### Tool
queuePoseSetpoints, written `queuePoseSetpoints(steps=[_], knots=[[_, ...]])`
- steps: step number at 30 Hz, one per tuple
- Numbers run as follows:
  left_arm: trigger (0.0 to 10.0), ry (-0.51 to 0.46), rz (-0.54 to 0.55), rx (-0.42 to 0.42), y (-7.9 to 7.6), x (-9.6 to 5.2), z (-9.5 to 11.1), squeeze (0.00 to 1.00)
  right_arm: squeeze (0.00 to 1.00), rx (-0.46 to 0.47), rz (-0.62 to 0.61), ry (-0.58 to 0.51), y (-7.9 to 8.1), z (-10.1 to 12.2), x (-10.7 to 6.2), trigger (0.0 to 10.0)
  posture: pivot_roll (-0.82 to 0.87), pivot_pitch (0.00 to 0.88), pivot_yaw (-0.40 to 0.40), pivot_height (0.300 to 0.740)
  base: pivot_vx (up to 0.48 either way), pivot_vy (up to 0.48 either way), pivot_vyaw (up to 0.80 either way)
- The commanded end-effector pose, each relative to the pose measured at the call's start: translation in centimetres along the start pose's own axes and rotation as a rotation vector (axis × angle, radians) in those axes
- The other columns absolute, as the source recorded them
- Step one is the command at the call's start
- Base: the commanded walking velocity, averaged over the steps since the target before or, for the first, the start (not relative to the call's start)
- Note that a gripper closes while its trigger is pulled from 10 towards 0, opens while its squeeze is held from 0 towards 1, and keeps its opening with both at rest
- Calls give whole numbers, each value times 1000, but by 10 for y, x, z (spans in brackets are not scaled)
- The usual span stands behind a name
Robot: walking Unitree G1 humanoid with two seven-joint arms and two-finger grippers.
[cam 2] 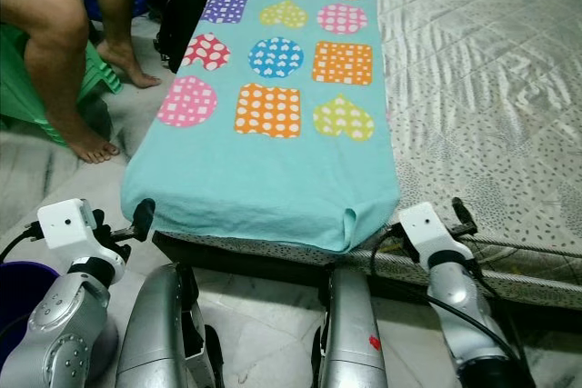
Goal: Clean up the room
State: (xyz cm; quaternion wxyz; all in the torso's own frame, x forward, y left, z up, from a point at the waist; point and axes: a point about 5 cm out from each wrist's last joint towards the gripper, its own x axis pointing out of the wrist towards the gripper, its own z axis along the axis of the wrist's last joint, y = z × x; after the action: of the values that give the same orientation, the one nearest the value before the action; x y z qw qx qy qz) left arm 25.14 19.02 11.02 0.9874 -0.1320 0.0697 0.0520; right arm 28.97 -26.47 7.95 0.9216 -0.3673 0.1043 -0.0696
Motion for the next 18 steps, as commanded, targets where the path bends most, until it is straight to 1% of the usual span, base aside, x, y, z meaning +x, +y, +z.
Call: queuePoseSetpoints(steps=[1, 2, 3, 5, 6, 8, 9, 10, 11, 12, 13, 15, 17, 18], knots=[[10000, 3, 18, 9, 8, 0, -1, 0, 0, 26, -9, -7, -8, 1, -1, 10000, 1, 189, 6, 535, 0, 0, 0], [10000, 3, 18, 9, 8, 0, -1, 0, 0, 26, -9, -7, -8, 1, -1, 10000, 1, 189, 6, 535, 0, 0, 0], [10000, 1, 19, 9, 8, 1, 0, 0, 0, 60, -13, -31, -9, 8, 1, 10000, 0, 188, 6, 535, 0, 0, 0], [10000, 0, 20, 9, 8, 1, 0, 0, 0, 73, -12, -41, -9, 11, 1, 10000, 0, 188, 6, 535, 0, 0, 0], [10000, -2, 20, 8, 8, 1, 1, 0, 0, 128, 5, -82, -7, 23, 1, 10000, 0, 187, 6, 535, 0, 0, 0], [10000, -3, 19, 5, 8, 0, 1, 0, 0, 277, 68, -117, 1, 38, -1, 10000, -2, 185, 6, 535, 0, 0, 0], [10000, 1, 14, 0, 8, 0, 0, 0, 0, 466, 149, -138, 12, 50, -6, 10000, -3, 185, 6, 535, 0, 0, 0], [10000, 1, 12, -2, 8, 0, 0, 0, 0, 538, 196, -144, 17, 55, -9, 10000, -5, 185, 6, 535, 0, 0, 0], [10000, 2, 11, -3, 8, 0, 0, 0, 0, 583, 251, -147, 23, 59, -13, 10000, -8, 185, 6, 535, 0, 0, 0], [10000, 2, 11, -3, 8, 0, 0, 0, 0, 583, 251, -147, 23, 59, -13, 10000, -8, 185, 6, 535, 0, 0, 0], [10000, 3, 8, -5, 7, 0, -1, 0, 0, 624, 335, -148, 33, 63, -20, 10000, -8, 185, 6, 535, 0, 0, 0], [10000, 5, 3, -9, 6, 2, -1, 0, 0, 667, 408, -127, 43, 64, -26, 10000, -10, 186, 9, 535, 0, 0, 0], [10000, 6, -1, -11, 4, 2, -2, 0, 0, 679, 477, -112, 51, 65, -31, 10000, -10, 186, 9, 535, 0, 0, 0], [10000, 6, -1, -11, 4, 2, -2, 0, 0, 679, 477, -112, 51, 65, -31, 10000, -10, 186, 9, 535, 0, 0, 0]])
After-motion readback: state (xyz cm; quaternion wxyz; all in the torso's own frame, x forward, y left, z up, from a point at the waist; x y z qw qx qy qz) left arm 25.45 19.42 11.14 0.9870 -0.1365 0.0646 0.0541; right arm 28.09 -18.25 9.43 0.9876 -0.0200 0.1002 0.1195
